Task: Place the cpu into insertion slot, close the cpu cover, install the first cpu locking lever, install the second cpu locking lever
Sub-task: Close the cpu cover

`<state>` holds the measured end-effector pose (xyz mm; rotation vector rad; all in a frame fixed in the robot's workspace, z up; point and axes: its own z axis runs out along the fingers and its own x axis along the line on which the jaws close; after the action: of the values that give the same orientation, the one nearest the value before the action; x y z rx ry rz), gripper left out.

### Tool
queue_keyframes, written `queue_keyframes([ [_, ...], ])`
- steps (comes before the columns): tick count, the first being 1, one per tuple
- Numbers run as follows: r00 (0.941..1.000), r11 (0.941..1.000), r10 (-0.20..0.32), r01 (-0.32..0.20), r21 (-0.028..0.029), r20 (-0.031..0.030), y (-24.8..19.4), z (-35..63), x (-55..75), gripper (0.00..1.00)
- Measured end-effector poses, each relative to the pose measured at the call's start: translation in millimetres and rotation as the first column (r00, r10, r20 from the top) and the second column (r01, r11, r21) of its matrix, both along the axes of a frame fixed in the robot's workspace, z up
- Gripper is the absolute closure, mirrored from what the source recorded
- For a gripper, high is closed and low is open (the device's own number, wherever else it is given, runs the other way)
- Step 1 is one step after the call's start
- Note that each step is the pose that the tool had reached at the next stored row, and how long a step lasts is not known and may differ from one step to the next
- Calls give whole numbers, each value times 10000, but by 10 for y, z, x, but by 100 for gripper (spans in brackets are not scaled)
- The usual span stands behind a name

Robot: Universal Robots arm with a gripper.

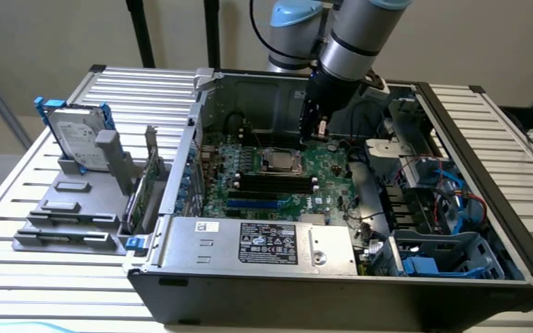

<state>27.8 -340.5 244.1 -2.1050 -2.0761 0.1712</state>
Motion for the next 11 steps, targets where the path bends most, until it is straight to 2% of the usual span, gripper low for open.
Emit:
queue_keyframes([
  [7, 9996, 10000, -1, 1, 0, -286, -45, -21, -170, 89],
  [11, 9993, 10000, 0, 1, 4, -387, -66, -39, -315, 89],
])
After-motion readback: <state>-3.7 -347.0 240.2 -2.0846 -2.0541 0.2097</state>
